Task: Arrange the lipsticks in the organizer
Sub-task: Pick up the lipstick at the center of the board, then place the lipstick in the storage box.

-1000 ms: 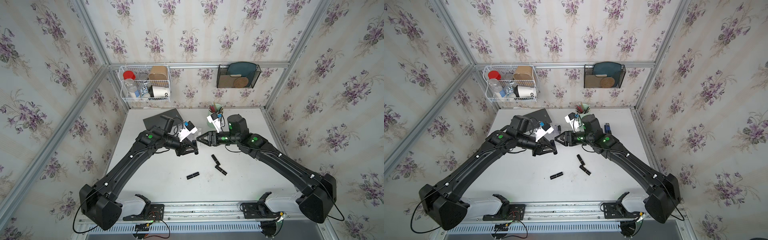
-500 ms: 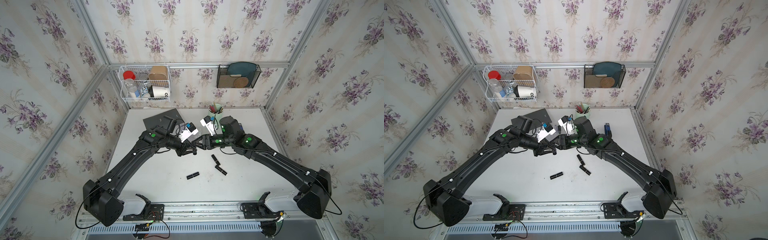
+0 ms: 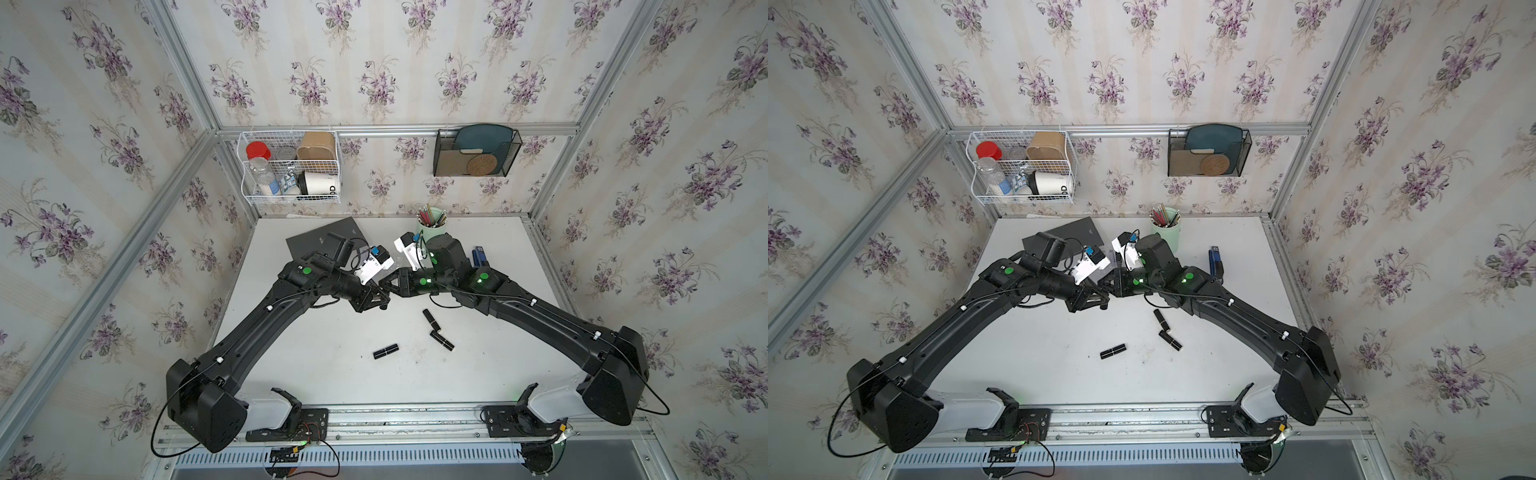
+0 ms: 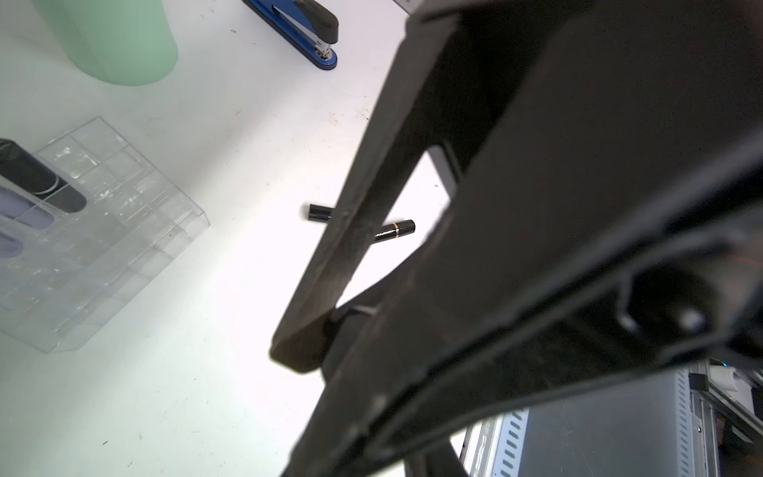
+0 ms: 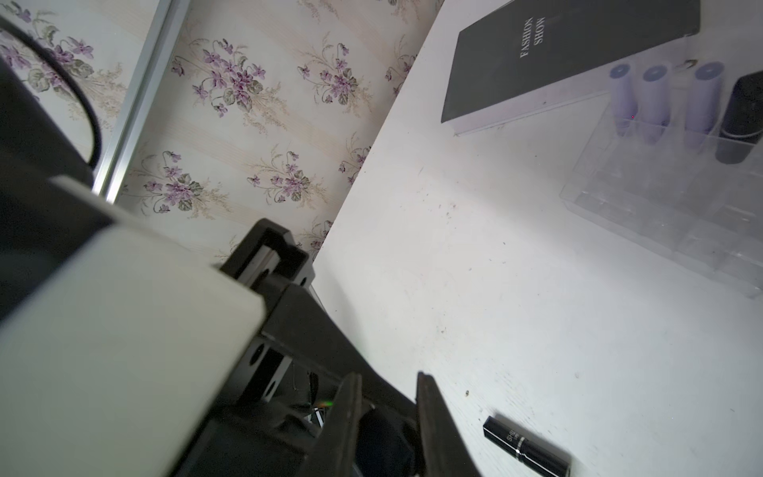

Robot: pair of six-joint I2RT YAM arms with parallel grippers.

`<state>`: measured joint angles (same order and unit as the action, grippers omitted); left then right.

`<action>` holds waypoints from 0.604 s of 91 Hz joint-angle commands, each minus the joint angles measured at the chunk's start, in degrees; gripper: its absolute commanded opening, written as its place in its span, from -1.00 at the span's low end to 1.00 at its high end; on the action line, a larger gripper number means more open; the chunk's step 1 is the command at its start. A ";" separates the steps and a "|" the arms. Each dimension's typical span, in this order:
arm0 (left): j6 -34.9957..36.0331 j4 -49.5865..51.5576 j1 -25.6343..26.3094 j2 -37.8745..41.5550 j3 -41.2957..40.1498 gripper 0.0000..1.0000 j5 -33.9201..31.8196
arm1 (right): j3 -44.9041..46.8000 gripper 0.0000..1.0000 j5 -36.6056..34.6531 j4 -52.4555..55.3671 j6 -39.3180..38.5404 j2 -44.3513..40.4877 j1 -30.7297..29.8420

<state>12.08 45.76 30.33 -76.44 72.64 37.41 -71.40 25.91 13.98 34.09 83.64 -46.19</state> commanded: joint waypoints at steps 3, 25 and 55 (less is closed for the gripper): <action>-4.21 -7.97 -0.03 0.59 0.07 -0.75 -3.99 | 0.30 -0.68 -4.21 1.28 2.96 0.55 0.21; -17.25 -11.57 -8.72 5.35 0.38 0.49 -4.65 | 3.97 -0.78 -8.41 -12.64 9.40 0.90 7.81; -20.49 -8.90 -13.19 5.88 -4.92 0.41 -22.22 | 1.39 -0.80 -41.17 -21.79 -1.91 11.66 7.56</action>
<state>-6.33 35.81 17.28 -70.00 69.63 24.05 -68.42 0.45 -1.48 38.89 91.88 -36.71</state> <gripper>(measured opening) 0.709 0.235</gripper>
